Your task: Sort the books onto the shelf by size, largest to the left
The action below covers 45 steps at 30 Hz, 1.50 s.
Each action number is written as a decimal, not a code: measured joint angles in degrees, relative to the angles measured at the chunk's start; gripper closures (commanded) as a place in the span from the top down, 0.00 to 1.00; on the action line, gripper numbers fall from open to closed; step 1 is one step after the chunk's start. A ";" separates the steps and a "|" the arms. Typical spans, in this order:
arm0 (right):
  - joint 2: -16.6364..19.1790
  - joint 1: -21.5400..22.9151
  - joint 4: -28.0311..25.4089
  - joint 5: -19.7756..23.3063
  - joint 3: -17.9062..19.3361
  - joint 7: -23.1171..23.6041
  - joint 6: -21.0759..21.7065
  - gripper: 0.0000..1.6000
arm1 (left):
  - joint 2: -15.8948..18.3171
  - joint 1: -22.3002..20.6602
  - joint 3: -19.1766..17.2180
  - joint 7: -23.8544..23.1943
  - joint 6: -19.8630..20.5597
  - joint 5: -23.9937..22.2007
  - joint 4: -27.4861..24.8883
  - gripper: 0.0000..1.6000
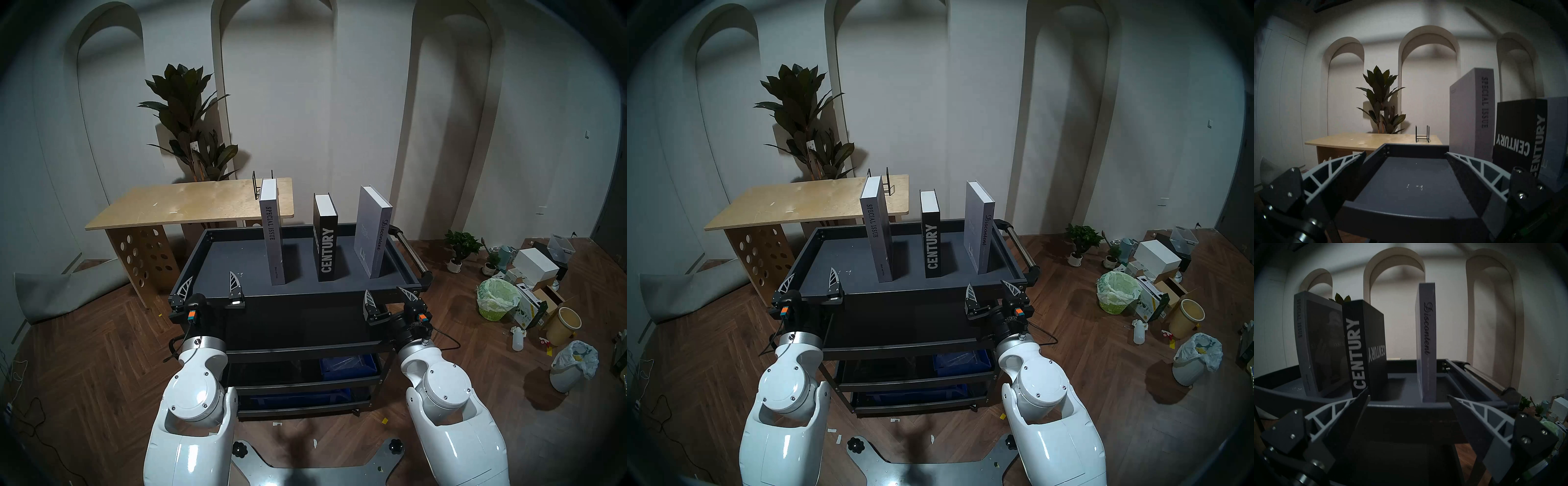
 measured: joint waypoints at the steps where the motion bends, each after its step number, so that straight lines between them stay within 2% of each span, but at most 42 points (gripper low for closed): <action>1: 0.00 -0.10 -0.82 0.14 0.21 -0.03 0.33 1.00 | 0.12 0.14 -0.04 -0.75 1.12 -0.84 -0.87 1.00; 8: -0.20 -0.98 -5.00 0.35 1.01 -1.71 3.99 1.00 | 1.28 1.12 -0.75 -5.21 8.51 -5.74 -5.08 1.00; 12: -0.19 -1.78 -7.76 -0.70 1.22 -3.03 6.26 1.00 | 2.52 1.23 -1.61 -8.28 14.47 -8.73 -7.07 1.00; 16: -0.16 -1.85 -8.82 -1.40 1.64 -3.70 7.48 1.00 | 3.21 0.33 -1.86 -9.39 17.35 -9.75 -7.67 1.00; 28: 1.04 0.93 -5.15 -1.32 2.98 -2.12 5.23 1.00 | 3.20 -4.16 1.64 -8.05 17.49 -7.61 -3.91 1.00; 45: 1.41 4.07 -4.36 0.61 4.13 -0.45 2.87 1.00 | 2.84 -8.11 5.40 -6.05 15.85 -4.52 -2.00 1.00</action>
